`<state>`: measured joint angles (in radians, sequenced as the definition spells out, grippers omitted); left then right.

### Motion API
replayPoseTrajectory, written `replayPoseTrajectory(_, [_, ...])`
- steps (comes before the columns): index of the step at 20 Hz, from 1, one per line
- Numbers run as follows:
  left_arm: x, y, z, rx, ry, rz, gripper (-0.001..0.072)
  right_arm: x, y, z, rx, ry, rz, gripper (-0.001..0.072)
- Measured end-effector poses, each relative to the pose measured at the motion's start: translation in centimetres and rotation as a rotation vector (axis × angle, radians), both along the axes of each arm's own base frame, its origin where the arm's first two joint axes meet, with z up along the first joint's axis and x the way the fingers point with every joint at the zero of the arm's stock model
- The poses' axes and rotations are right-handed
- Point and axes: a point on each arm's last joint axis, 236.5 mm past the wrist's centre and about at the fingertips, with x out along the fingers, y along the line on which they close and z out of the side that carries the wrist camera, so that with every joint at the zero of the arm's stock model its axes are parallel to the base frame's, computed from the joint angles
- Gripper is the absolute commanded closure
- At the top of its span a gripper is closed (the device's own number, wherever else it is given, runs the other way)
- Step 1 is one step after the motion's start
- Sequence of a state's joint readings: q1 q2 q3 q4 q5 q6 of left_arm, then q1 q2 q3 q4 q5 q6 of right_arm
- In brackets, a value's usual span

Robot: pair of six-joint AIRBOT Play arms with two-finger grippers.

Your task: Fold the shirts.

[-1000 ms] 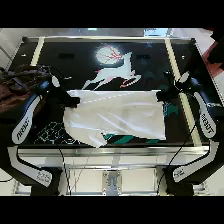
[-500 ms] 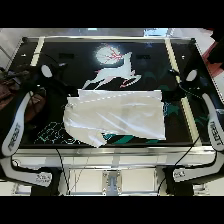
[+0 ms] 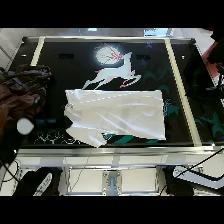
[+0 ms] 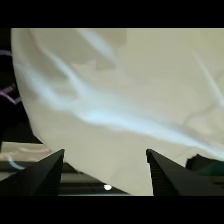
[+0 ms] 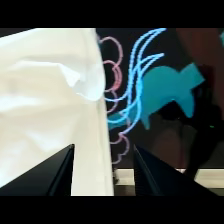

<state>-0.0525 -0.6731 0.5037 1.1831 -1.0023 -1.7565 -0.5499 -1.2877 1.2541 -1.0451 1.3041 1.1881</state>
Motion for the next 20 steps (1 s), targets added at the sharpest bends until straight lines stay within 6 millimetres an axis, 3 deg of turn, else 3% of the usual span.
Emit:
replayPoseTrajectory(2, [-2.5, -0.8, -2.2, -0.076, 0.036, 0.064, 0.0121, 0.4, 0.7, 0.7, 0.059, -0.042, -0.003, 0.0271])
replayPoseTrajectory(5, [-4.2, -1.3, -4.8, -0.135, 0.064, 0.134, 0.0122, 1.3, 2.1, 2.1, 0.142, -0.114, 0.007, 0.0272])
replayPoseTrajectory(14, [-4.4, -1.4, -7.7, -0.216, 0.059, 0.266, 0.0123, 2.5, 4.2, 4.7, 0.258, -0.213, 0.033, 0.0273])
replayPoseTrajectory(16, [-4.2, -1.8, -8.1, -0.242, 0.070, 0.278, 0.0244, 2.4, 4.4, 5.0, 0.261, -0.220, 0.037, 0.0273])
replayPoseTrajectory(18, [-4.0, -2.3, -8.5, -0.269, 0.080, 0.281, 0.0246, 2.4, 4.5, 5.2, 0.261, -0.228, 0.041, 0.0274])
replayPoseTrajectory(19, [-3.9, -2.6, -8.6, -0.285, 0.084, 0.283, 0.0340, 2.4, 4.5, 5.3, 0.259, -0.230, 0.042, 0.0284])
replayPoseTrajectory(20, [-3.8, -2.8, -8.8, -0.293, 0.087, 0.282, 0.0510, 2.4, 4.5, 5.4, 0.258, -0.233, 0.044, 0.0340])
